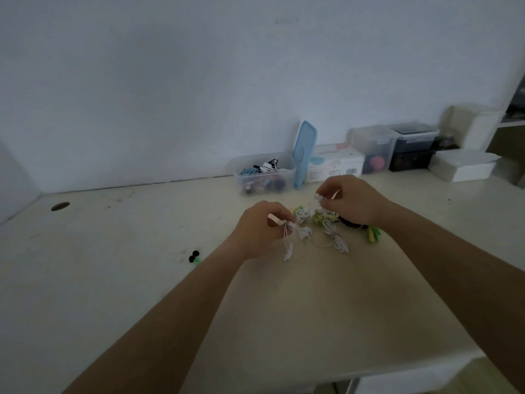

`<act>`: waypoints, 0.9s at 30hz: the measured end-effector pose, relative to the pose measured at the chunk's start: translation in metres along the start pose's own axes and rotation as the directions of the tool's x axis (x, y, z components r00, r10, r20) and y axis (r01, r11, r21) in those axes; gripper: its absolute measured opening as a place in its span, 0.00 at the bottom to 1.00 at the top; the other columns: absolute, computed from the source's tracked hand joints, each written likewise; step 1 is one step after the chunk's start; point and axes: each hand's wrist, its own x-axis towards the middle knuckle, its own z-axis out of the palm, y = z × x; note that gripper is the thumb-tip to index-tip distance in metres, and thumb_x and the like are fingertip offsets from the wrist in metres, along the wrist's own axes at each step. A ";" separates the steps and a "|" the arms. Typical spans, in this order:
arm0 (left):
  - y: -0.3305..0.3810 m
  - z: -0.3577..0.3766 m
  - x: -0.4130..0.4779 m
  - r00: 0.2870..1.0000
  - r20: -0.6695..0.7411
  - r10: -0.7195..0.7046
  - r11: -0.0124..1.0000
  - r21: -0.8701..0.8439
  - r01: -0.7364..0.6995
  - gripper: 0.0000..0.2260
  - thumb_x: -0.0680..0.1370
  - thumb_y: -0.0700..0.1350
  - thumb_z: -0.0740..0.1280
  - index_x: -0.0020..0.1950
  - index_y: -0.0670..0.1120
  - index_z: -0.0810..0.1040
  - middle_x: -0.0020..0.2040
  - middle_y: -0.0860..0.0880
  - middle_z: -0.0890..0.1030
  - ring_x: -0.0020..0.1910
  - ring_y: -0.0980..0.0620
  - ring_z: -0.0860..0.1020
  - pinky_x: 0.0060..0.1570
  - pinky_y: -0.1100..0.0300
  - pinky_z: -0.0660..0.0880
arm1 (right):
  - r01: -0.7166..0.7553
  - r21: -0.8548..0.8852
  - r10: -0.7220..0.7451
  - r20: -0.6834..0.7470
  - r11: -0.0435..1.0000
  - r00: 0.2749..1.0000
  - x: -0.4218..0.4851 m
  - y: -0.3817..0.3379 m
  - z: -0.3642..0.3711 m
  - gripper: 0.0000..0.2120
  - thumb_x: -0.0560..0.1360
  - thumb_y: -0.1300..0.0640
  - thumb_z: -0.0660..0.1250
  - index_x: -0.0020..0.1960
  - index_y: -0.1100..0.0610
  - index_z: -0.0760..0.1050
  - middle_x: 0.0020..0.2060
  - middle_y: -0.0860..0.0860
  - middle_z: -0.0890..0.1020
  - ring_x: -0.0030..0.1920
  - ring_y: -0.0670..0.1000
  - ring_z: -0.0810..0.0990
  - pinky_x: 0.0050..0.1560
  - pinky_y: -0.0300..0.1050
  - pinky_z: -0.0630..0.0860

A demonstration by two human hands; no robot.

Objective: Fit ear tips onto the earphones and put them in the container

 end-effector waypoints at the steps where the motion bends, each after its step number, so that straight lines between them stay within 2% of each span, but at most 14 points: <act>1: -0.001 0.000 -0.002 1.000 -0.011 -0.019 0.999 -0.047 0.018 0.07 0.72 0.41 0.76 0.44 0.53 0.83 0.46 0.52 0.83 0.41 0.53 0.81 0.47 0.62 0.78 | 0.002 0.043 -0.002 -0.015 0.999 1.000 0.002 -0.004 -0.002 0.06 0.76 0.56 0.70 0.52 0.51 0.80 0.46 0.45 0.81 0.46 0.45 0.80 0.46 0.38 0.74; 3: -0.002 -0.002 -0.004 0.998 -0.040 -0.041 0.992 -0.125 0.036 0.06 0.72 0.41 0.75 0.45 0.51 0.83 0.44 0.54 0.84 0.40 0.52 0.82 0.48 0.57 0.79 | -0.003 0.069 0.006 -0.031 0.998 1.000 0.004 -0.012 -0.003 0.06 0.75 0.57 0.71 0.52 0.51 0.80 0.45 0.44 0.81 0.45 0.44 0.79 0.45 0.38 0.73; 5: 0.000 -0.008 -0.007 0.996 -0.069 -0.048 0.987 -0.153 0.037 0.04 0.73 0.42 0.75 0.45 0.50 0.83 0.42 0.55 0.84 0.37 0.55 0.82 0.47 0.56 0.79 | -0.013 0.006 0.013 -0.013 1.000 1.000 0.007 -0.017 -0.002 0.07 0.74 0.58 0.71 0.51 0.51 0.80 0.46 0.46 0.81 0.45 0.44 0.79 0.44 0.37 0.72; 9: 0.006 -0.025 -0.011 0.993 -0.117 -0.021 0.996 -0.090 0.011 0.04 0.74 0.47 0.74 0.43 0.54 0.82 0.40 0.58 0.83 0.34 0.62 0.79 0.41 0.64 0.76 | -0.052 -0.140 0.074 0.152 0.989 0.986 0.002 -0.022 0.003 0.10 0.73 0.59 0.70 0.54 0.52 0.81 0.49 0.47 0.81 0.49 0.47 0.78 0.46 0.37 0.71; 10: 0.009 -0.029 -0.012 0.992 -0.128 -0.006 0.998 -0.059 -0.002 0.04 0.74 0.47 0.74 0.42 0.56 0.81 0.39 0.58 0.83 0.33 0.63 0.78 0.39 0.68 0.74 | -0.056 -0.169 0.084 0.163 0.984 0.983 0.000 -0.023 0.006 0.11 0.73 0.59 0.70 0.55 0.52 0.81 0.49 0.48 0.80 0.49 0.47 0.78 0.46 0.38 0.70; 12: 0.012 -0.037 -0.015 0.991 -0.133 0.012 0.999 -0.034 -0.017 0.04 0.74 0.47 0.74 0.42 0.55 0.82 0.38 0.58 0.83 0.30 0.64 0.76 0.34 0.72 0.70 | -0.041 -0.160 0.058 0.098 0.986 0.993 -0.003 -0.030 0.010 0.13 0.73 0.60 0.69 0.57 0.51 0.80 0.51 0.48 0.80 0.49 0.47 0.77 0.48 0.39 0.71; 14: 0.012 -0.045 -0.018 0.991 -0.131 0.002 0.999 -0.041 -0.007 0.02 0.74 0.49 0.75 0.42 0.53 0.83 0.37 0.56 0.83 0.27 0.63 0.75 0.33 0.69 0.69 | 0.002 -0.035 -0.001 0.019 0.999 1.000 -0.005 -0.046 0.015 0.15 0.73 0.63 0.67 0.57 0.51 0.81 0.51 0.47 0.81 0.48 0.46 0.78 0.50 0.40 0.73; 15: 0.012 -0.048 -0.019 0.991 -0.137 -0.007 0.999 -0.049 0.000 0.03 0.73 0.50 0.75 0.42 0.53 0.83 0.36 0.56 0.83 0.27 0.63 0.75 0.34 0.68 0.69 | 0.008 0.064 -0.010 0.025 0.998 1.000 -0.007 -0.055 0.016 0.16 0.74 0.64 0.65 0.57 0.51 0.81 0.50 0.47 0.83 0.49 0.47 0.80 0.51 0.41 0.75; 17: 0.011 -0.055 -0.023 0.989 -0.145 -0.033 0.996 -0.089 0.020 0.05 0.72 0.50 0.76 0.44 0.52 0.84 0.34 0.56 0.83 0.28 0.63 0.75 0.35 0.65 0.69 | -0.056 0.318 0.004 0.161 0.947 0.987 -0.012 -0.078 0.020 0.17 0.75 0.65 0.62 0.59 0.52 0.81 0.50 0.49 0.85 0.53 0.50 0.82 0.54 0.45 0.77; 19: 0.012 -0.061 -0.027 0.987 -0.146 -0.062 0.990 -0.136 0.042 0.06 0.73 0.50 0.76 0.46 0.50 0.84 0.34 0.55 0.83 0.28 0.63 0.76 0.34 0.67 0.70 | -0.193 0.501 0.006 0.349 0.844 0.937 -0.019 -0.093 0.025 0.16 0.77 0.64 0.61 0.60 0.52 0.80 0.51 0.52 0.85 0.54 0.53 0.83 0.56 0.49 0.78; 22: 0.013 -0.068 -0.035 0.974 -0.196 -0.113 0.981 -0.178 0.078 0.08 0.73 0.50 0.76 0.46 0.48 0.82 0.36 0.53 0.85 0.33 0.57 0.82 0.34 0.64 0.74 | -0.268 0.542 -0.033 0.481 0.797 0.876 -0.025 -0.100 0.036 0.14 0.77 0.61 0.67 0.62 0.54 0.77 0.53 0.54 0.85 0.51 0.53 0.84 0.53 0.49 0.79; 25: 0.011 -0.075 -0.046 0.970 -0.180 -0.161 0.962 -0.249 0.113 0.10 0.74 0.48 0.75 0.48 0.44 0.80 0.38 0.48 0.86 0.34 0.47 0.84 0.32 0.55 0.79 | -0.279 0.574 -0.042 0.482 0.770 0.875 -0.026 -0.100 0.047 0.13 0.77 0.62 0.69 0.61 0.63 0.76 0.50 0.58 0.85 0.46 0.51 0.84 0.48 0.44 0.80; 27: 0.009 -0.077 -0.054 0.967 -0.166 -0.193 0.949 -0.283 0.141 0.10 0.74 0.48 0.75 0.49 0.44 0.80 0.38 0.46 0.85 0.34 0.45 0.84 0.31 0.56 0.79 | -0.284 0.605 -0.040 0.464 0.744 0.885 -0.025 -0.098 0.049 0.12 0.77 0.63 0.69 0.58 0.67 0.78 0.45 0.57 0.84 0.43 0.50 0.83 0.45 0.41 0.80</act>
